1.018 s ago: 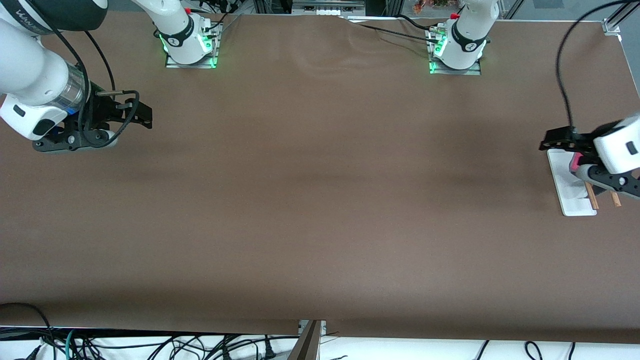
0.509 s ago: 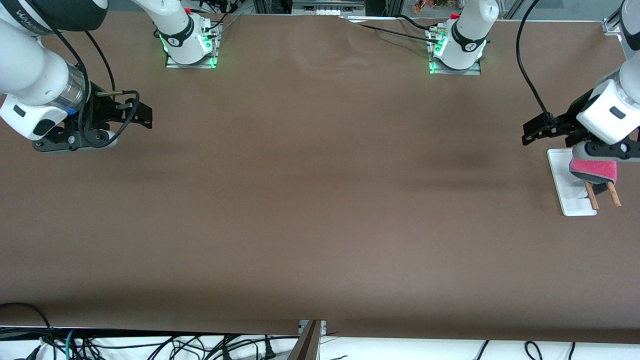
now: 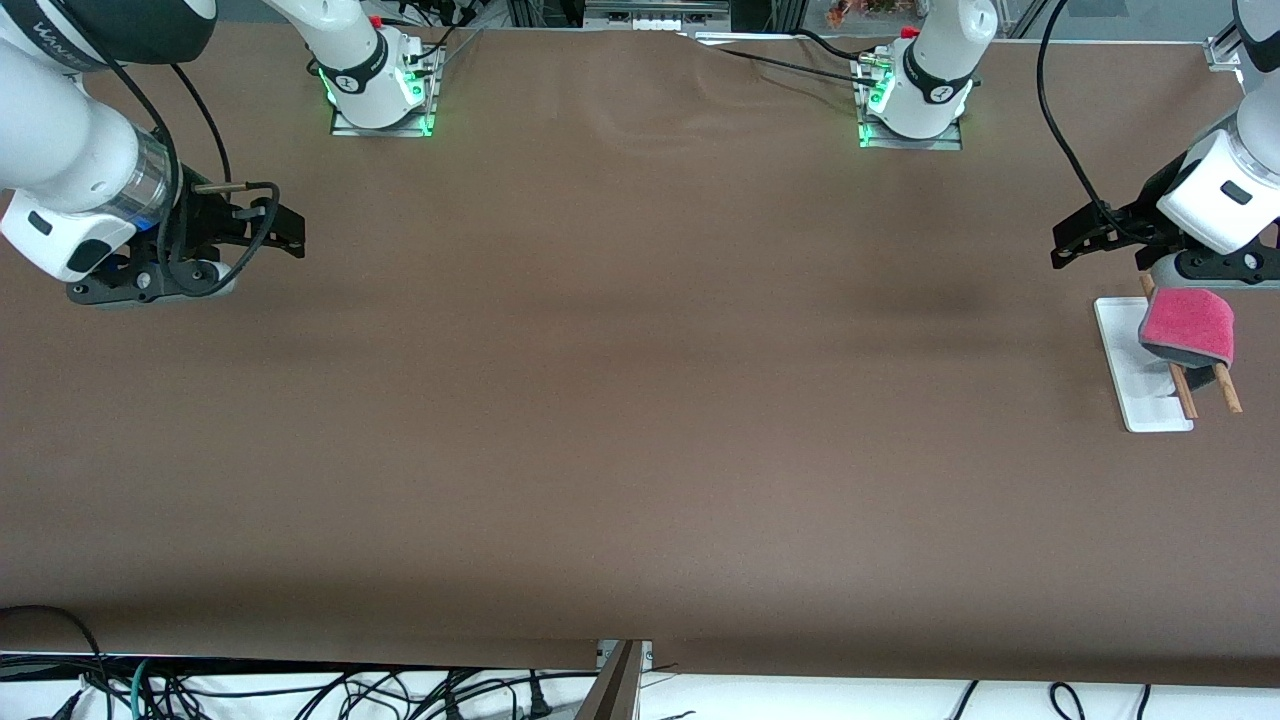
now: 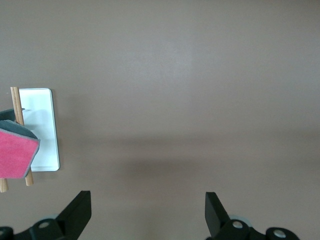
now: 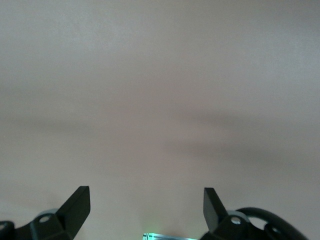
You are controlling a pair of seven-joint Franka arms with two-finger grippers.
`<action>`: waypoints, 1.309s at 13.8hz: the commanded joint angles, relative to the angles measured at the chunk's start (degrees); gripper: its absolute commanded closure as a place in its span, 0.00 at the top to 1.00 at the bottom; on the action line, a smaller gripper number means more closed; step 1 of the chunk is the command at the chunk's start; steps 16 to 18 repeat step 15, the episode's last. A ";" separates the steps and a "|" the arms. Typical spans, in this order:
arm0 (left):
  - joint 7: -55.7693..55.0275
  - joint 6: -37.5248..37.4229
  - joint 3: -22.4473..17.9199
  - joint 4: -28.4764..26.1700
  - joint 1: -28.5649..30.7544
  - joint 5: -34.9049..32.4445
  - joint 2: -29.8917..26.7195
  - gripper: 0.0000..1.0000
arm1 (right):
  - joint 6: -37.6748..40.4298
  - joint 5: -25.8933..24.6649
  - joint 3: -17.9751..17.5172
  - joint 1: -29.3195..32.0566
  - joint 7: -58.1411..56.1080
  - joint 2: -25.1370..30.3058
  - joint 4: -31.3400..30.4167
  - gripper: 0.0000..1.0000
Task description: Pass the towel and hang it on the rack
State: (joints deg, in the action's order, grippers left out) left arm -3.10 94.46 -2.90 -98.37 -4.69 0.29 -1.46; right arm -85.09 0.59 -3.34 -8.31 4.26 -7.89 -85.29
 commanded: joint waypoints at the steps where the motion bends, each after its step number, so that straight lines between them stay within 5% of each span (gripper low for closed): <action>1: -0.42 0.90 -0.17 -1.21 -0.32 -0.99 -1.09 1.00 | -0.25 0.72 -0.26 0.31 -0.48 -0.02 0.39 1.00; 9: -0.59 0.82 4.21 -0.85 3.19 -1.08 -0.91 1.00 | -0.07 0.81 -0.26 0.31 -0.48 0.24 0.39 1.00; 18: -0.50 0.82 4.31 -0.85 3.37 -0.99 -0.82 1.00 | 0.02 0.81 -0.26 0.31 -0.48 0.16 0.30 1.00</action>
